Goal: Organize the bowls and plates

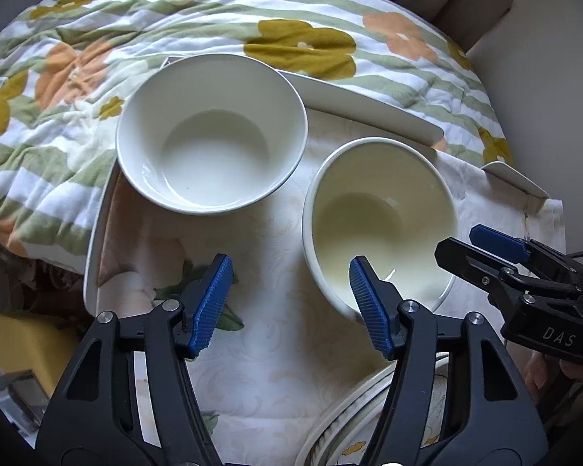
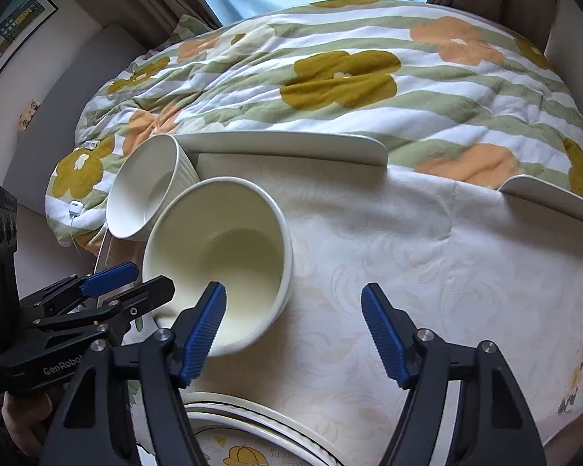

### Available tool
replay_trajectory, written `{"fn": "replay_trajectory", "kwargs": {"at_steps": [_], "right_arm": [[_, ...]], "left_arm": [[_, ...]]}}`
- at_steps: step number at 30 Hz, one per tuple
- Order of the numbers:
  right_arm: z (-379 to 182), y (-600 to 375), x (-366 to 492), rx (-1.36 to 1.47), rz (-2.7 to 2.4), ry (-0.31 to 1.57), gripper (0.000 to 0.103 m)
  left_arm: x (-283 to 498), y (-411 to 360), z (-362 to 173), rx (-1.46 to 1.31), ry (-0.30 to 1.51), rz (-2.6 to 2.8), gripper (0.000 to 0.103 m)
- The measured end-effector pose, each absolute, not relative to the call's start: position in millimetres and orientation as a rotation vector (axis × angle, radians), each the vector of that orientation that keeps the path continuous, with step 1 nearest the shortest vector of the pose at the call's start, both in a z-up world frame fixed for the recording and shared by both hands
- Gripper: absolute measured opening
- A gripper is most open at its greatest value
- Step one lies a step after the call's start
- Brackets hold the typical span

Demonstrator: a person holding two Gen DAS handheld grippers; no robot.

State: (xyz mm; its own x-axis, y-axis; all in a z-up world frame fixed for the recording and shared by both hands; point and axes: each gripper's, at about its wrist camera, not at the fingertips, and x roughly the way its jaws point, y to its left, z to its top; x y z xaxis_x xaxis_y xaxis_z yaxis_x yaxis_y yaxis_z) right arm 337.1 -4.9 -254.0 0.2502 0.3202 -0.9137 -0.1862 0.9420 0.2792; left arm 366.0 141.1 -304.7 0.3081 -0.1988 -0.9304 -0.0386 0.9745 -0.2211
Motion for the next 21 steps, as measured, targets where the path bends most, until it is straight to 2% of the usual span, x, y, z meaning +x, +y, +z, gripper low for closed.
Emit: {"fn": "replay_trajectory", "kwargs": {"at_steps": [2,4,5,7,9,21], "right_arm": [[-259.8,-2.4,339.4,0.134,0.353,1.290,0.052],[-264.5,-0.1,340.2,0.143,0.362,1.300,0.040],[-266.5,1.1,340.3,0.145,0.365,1.305,0.031],[-268.9,2.2,340.2,0.150,0.367,1.306,0.027],[-269.6,3.8,339.9,0.159,0.379,1.303,0.018],[-264.0,6.0,335.6,0.142,0.372,1.289,0.016]], "left_arm": [[369.0,139.7,-309.8,-0.210,1.262,-0.122,0.055],[372.0,137.3,-313.7,-0.206,1.271,-0.134,0.041],[373.6,136.4,-315.6,-0.212,1.272,-0.146,0.039],[375.9,133.3,-317.0,-0.220,1.273,-0.179,0.026],[377.8,126.5,-316.1,-0.194,1.275,-0.189,0.021],[374.2,118.3,-310.1,-0.157,1.276,-0.178,0.019]]}}
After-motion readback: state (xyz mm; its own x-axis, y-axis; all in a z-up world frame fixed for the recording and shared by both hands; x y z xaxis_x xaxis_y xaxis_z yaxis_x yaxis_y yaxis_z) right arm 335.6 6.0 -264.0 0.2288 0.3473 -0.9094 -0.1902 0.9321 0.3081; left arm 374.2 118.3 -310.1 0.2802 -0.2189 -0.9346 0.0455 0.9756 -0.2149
